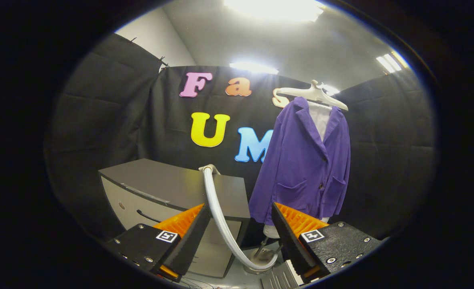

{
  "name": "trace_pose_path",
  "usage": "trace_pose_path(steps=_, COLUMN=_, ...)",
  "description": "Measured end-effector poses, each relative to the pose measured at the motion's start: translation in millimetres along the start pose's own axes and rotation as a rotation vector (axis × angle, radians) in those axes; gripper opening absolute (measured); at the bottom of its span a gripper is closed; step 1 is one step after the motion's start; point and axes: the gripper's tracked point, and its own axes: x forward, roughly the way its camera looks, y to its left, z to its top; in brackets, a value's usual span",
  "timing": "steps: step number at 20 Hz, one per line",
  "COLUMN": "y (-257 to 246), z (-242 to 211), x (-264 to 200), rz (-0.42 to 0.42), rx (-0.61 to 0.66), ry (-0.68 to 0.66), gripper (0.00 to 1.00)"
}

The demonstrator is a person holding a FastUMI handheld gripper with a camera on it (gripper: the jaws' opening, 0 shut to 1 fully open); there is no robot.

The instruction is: Iron the clothes twice with a garment steamer, once on the left side and once on the right side.

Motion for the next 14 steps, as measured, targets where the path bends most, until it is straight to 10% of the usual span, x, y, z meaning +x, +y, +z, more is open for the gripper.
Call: trace_pose_path(steps=14, y=-12, z=54, x=12, rz=0.250, rx=0.035, ry=0.068, gripper=0.95)
